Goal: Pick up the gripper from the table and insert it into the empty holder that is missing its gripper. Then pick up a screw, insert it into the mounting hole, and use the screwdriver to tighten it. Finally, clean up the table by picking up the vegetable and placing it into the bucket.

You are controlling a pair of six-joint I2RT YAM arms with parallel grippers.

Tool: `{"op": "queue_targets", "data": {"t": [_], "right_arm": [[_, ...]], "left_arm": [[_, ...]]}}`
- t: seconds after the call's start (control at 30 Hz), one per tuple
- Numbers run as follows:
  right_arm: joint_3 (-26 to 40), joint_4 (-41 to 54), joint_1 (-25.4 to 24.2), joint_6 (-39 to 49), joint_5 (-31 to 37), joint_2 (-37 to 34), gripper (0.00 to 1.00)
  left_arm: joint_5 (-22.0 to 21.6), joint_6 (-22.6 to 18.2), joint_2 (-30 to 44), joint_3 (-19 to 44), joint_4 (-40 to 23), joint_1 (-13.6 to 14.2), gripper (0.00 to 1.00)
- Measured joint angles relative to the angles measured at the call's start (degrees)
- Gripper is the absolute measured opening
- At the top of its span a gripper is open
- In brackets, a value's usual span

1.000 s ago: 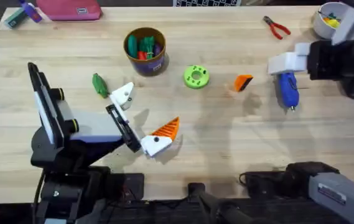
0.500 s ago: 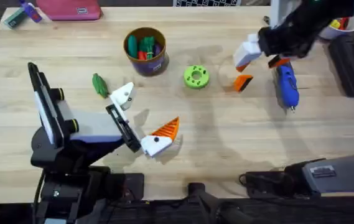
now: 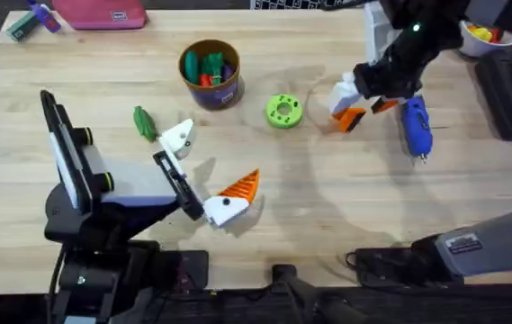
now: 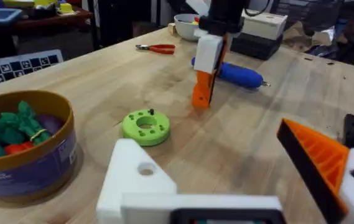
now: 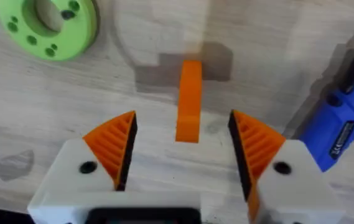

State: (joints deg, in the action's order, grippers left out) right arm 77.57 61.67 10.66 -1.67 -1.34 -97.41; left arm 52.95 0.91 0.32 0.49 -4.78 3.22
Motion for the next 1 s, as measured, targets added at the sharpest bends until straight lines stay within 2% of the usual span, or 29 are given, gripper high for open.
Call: {"op": "queue_targets", "data": {"t": [0.13,0.27,0.33,0.37,0.47,0.57,0.87,1.0], "right_arm": [[-2.2,-0.4,0.0,0.0,0.0,0.0,0.766],[-2.8,-1.4,0.0,0.0,0.0,0.0,0.624],[-2.8,-2.5,0.0,0.0,0.0,0.0,0.583],[-2.8,-2.9,0.0,0.0,0.3,0.0,0.468],[-2.8,-2.6,0.0,0.0,1.6,0.0,0.297],[-2.8,-2.5,0.0,-0.1,1.9,0.0,0.036],[-2.8,-2.8,0.2,-0.7,1.9,0.2,0.011],[-1.8,-2.2,0.6,-2.5,-0.7,2.8,0.010]], "left_arm": [[0.0,0.0,0.0,0.0,0.0,0.0,0.987],[0.0,0.0,0.0,0.0,0.0,0.0,0.985],[0.0,0.0,0.0,0.0,0.0,0.0,0.985],[0.0,0.0,0.0,0.0,0.0,0.0,0.986],[0.0,0.0,0.0,0.0,0.0,0.0,0.987],[0.0,0.0,0.0,0.0,0.0,0.0,0.987],[0.0,0.0,0.0,0.0,0.0,0.0,0.985],[0.0,0.0,0.0,0.0,0.0,0.0,0.985]]}}
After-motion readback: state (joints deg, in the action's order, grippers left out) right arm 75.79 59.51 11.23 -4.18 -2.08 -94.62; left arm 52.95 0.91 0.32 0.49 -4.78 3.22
